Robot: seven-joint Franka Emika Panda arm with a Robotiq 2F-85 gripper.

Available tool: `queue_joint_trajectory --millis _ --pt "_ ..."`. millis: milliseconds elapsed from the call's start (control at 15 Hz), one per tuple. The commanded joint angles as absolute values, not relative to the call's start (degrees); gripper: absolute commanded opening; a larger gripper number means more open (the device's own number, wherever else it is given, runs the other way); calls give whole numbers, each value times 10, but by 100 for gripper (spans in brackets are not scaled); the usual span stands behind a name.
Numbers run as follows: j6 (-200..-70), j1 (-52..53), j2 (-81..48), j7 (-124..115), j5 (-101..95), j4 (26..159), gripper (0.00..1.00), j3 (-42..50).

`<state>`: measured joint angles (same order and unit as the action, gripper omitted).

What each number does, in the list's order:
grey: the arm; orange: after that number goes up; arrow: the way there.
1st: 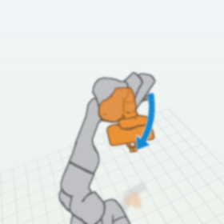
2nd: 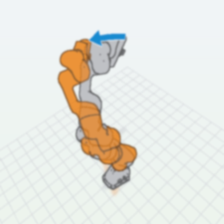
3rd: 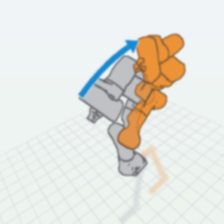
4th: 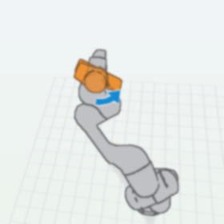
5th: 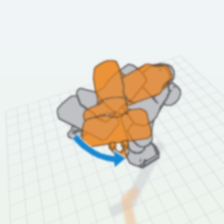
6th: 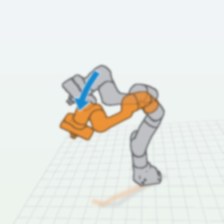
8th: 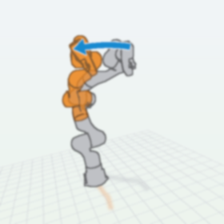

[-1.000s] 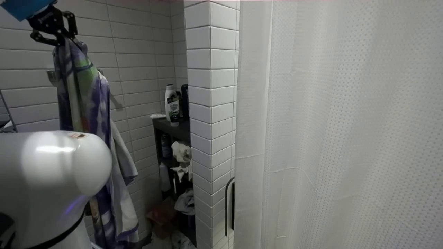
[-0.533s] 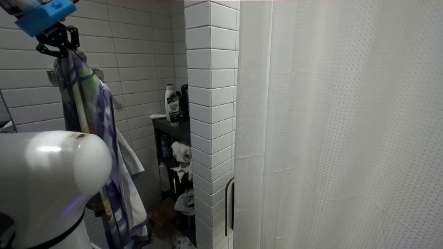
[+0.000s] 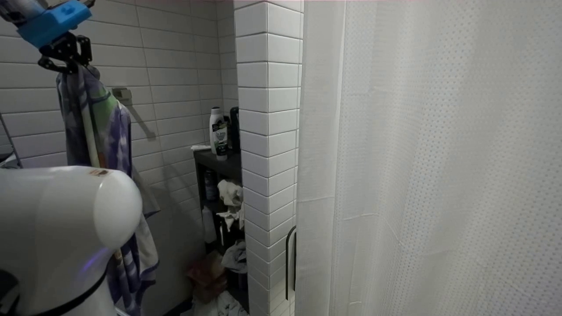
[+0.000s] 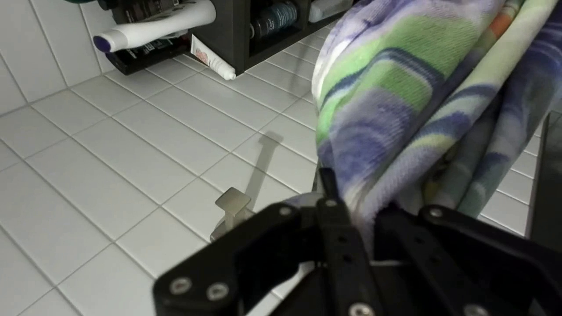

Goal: Hang the towel on the hook

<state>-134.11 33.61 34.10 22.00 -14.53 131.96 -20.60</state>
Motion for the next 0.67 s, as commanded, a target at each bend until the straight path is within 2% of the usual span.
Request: queue_joint_trajectory --millis 0,600 --pt "-1335 334 324 239 -153 1278 2 -213" --pt "-1328 332 274 251 -166 1227 2 -237"
